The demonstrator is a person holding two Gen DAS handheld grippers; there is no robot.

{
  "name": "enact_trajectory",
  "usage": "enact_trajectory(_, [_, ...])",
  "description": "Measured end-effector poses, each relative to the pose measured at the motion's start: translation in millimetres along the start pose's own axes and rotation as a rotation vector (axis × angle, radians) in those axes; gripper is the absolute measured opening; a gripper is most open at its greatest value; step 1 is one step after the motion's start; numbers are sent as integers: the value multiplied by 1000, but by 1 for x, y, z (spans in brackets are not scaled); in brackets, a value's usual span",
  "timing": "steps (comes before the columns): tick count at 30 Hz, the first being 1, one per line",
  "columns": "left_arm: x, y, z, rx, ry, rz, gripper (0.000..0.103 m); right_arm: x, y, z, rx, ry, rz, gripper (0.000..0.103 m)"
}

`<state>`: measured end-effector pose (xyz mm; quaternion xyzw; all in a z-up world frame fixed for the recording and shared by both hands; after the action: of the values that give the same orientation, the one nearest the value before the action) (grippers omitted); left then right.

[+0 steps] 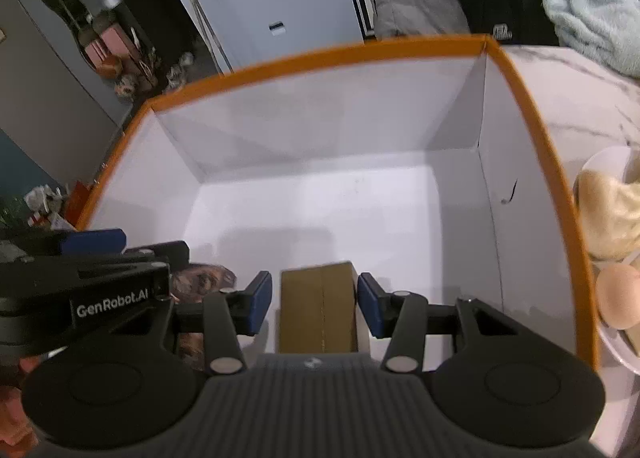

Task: Organize objects
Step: 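Lower the card and tan box into the orange box and open both tools, then grasp the crocheted sheep doll with the left tool while the right tool grasps the plush dog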

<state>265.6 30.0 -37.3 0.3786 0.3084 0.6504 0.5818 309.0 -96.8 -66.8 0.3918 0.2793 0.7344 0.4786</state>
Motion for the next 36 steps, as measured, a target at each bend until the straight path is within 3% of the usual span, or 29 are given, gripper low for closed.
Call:
enact_trajectory(6, [10, 35, 1, -67, 43, -52, 66, 1, 37, 2, -55, 9, 30, 50])
enact_trajectory(19, [12, 83, -26, -107, 67, -122, 66, 8, 113, -25, -121, 145, 11, 50])
enact_trajectory(30, [13, 100, -80, -152, 117, -250, 69, 1, 161, -88, -155, 293, 29, 50])
enact_trajectory(36, [14, 88, -106, -136, 137, -260, 70, -3, 162, -120, -144, 346, 48, 50])
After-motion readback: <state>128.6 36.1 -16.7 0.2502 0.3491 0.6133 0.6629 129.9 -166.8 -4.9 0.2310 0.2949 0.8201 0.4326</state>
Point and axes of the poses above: each gripper's, at about its wrist camera, not at the fingertips, and y roughly against the way its jaws point, x to its left, z to its top, the point moved 4 cm from there along -y, roughly the way its jaws point
